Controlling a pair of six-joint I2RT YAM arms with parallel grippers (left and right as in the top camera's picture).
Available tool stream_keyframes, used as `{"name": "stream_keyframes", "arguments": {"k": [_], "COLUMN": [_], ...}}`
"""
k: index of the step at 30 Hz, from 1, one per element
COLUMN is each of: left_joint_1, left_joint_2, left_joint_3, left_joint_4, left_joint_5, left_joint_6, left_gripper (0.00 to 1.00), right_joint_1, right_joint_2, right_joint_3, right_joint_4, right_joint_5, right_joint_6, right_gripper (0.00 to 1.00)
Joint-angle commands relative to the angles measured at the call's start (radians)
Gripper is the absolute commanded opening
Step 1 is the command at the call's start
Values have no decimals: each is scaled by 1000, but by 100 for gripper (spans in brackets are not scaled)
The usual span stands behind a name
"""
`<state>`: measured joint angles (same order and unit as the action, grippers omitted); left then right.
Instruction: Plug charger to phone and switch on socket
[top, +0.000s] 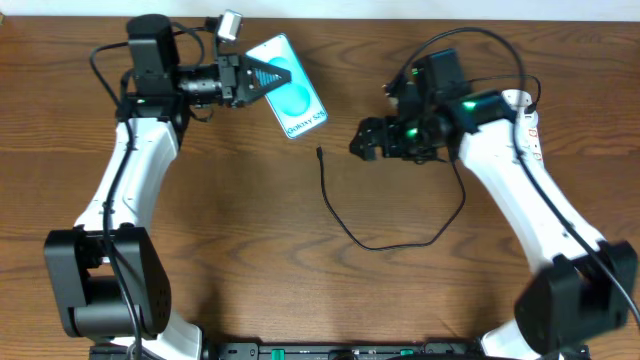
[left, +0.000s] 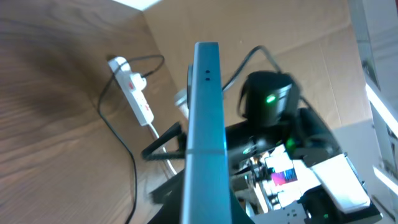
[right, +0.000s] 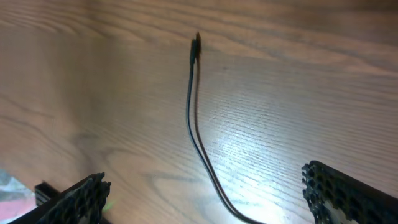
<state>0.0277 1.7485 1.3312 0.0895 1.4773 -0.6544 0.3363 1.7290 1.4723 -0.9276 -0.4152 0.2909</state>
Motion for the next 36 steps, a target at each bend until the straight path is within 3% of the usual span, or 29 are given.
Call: {"name": "stream_keyframes", "arguments": {"k": [1, 7, 19, 36], "left_joint_1": [53, 115, 157, 157], "left_joint_2": [-24, -24, -24, -24], "left_joint_3": [12, 12, 12, 12], "left_joint_4": [6, 6, 6, 6], "left_joint_5": [4, 28, 33, 34], "left_joint_6": [-19, -20, -31, -31], "left_gripper": [7, 7, 7, 7], "right_joint_1": [43, 108, 192, 195], "right_joint_2": [66, 159, 253, 278], "right_joint_3": [2, 2, 2, 72], "right_joint_4": [34, 101, 129, 89], "right_joint_5": [14, 26, 231, 232], "right_joint_6": [62, 131, 298, 294], "right_gripper": [99, 94, 86, 86]}}
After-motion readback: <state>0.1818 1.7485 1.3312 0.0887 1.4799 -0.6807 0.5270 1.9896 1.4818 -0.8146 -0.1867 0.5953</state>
